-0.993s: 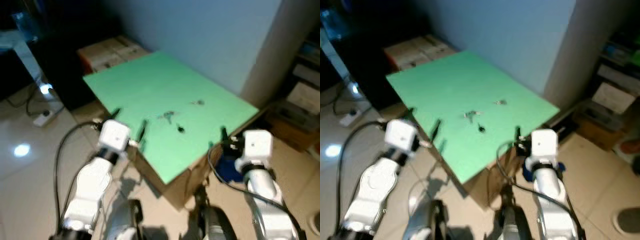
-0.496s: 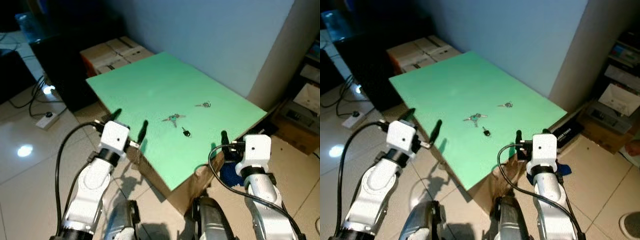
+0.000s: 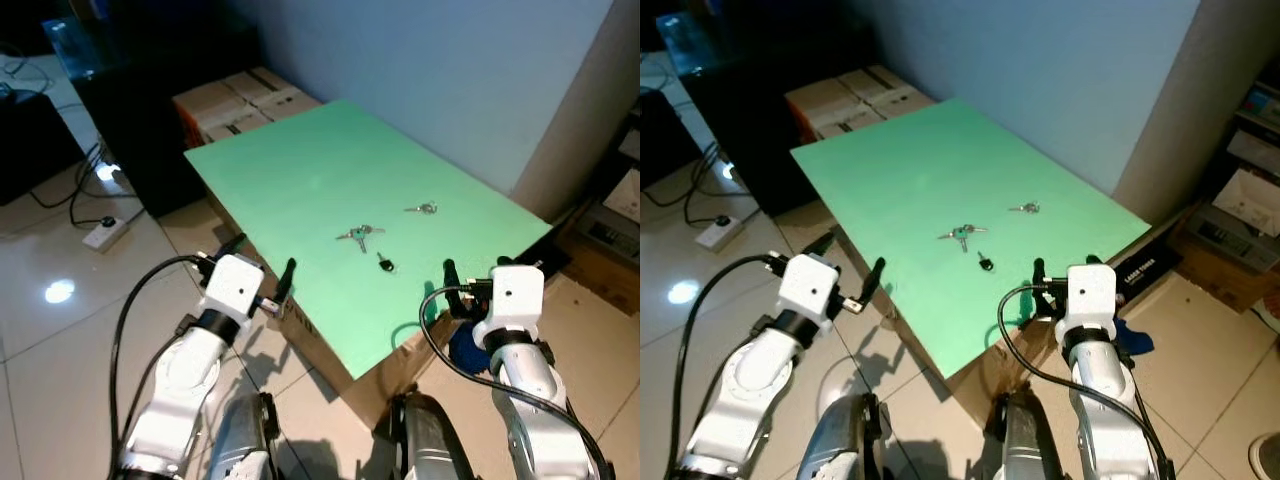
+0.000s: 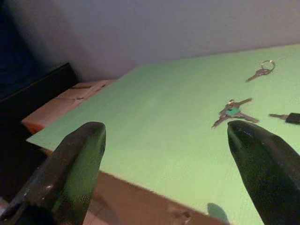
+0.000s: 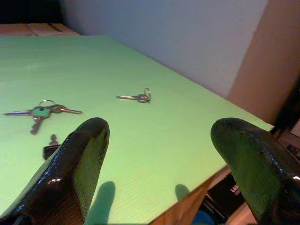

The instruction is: Hang keys on a hook

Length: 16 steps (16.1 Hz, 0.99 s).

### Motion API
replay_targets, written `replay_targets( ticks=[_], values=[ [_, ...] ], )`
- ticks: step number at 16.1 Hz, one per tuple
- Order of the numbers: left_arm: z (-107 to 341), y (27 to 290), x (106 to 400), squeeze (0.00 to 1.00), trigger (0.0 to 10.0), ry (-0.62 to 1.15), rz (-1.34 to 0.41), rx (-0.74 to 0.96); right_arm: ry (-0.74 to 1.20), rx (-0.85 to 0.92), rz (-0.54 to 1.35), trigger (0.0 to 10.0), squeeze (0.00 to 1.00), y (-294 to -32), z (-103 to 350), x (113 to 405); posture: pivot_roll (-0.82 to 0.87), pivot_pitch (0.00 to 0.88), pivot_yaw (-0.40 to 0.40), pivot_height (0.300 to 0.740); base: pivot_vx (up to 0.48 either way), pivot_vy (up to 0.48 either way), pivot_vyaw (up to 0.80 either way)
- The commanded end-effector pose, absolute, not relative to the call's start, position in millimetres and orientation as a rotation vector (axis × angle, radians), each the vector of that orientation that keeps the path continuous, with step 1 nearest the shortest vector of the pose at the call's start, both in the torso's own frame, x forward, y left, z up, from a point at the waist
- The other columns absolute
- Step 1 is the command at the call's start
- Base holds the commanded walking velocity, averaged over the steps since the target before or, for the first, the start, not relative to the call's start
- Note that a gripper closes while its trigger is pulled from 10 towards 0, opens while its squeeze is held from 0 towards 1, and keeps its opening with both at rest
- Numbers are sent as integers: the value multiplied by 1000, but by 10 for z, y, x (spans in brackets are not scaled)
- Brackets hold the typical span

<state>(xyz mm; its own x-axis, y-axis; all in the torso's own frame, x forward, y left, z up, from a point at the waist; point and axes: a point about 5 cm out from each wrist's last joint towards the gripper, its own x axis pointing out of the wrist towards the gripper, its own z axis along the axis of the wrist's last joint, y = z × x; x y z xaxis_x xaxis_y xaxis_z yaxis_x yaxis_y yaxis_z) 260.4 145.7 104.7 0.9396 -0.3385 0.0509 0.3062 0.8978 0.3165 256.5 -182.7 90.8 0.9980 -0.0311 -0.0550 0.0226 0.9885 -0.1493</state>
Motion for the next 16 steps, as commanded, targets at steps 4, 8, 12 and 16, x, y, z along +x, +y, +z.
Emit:
replay_targets(
  ticks=[4, 8, 12, 16],
  values=[
    [1169, 1585, 2481, 0, 10000, -108, -365, 333, 95, -151, -6, 10000, 1000, -1918, 828, 2919, 23, 150, 87, 601, 0, 0, 0],
    [1412, 1590, 2334, 0, 10000, -151, -468, 286, 73, -146, 75, 10000, 1000, -1815, 923, 3271, 112, 214, 99, 601, 0, 0, 0],
    [1531, 1667, 2256, 0, 10000, -157, -442, 300, -5, -137, 219, 10000, 1000, -1565, 1094, 3493, 149, 229, 94, 601, 0, 0, 0],
    [1587, 1688, 2219, 0, 10000, -147, -448, 300, 23, -172, 341, 10000, 0, -1390, 1169, 3605, 151, 218, 85, 601, 0, 0, 0]
  ],
)
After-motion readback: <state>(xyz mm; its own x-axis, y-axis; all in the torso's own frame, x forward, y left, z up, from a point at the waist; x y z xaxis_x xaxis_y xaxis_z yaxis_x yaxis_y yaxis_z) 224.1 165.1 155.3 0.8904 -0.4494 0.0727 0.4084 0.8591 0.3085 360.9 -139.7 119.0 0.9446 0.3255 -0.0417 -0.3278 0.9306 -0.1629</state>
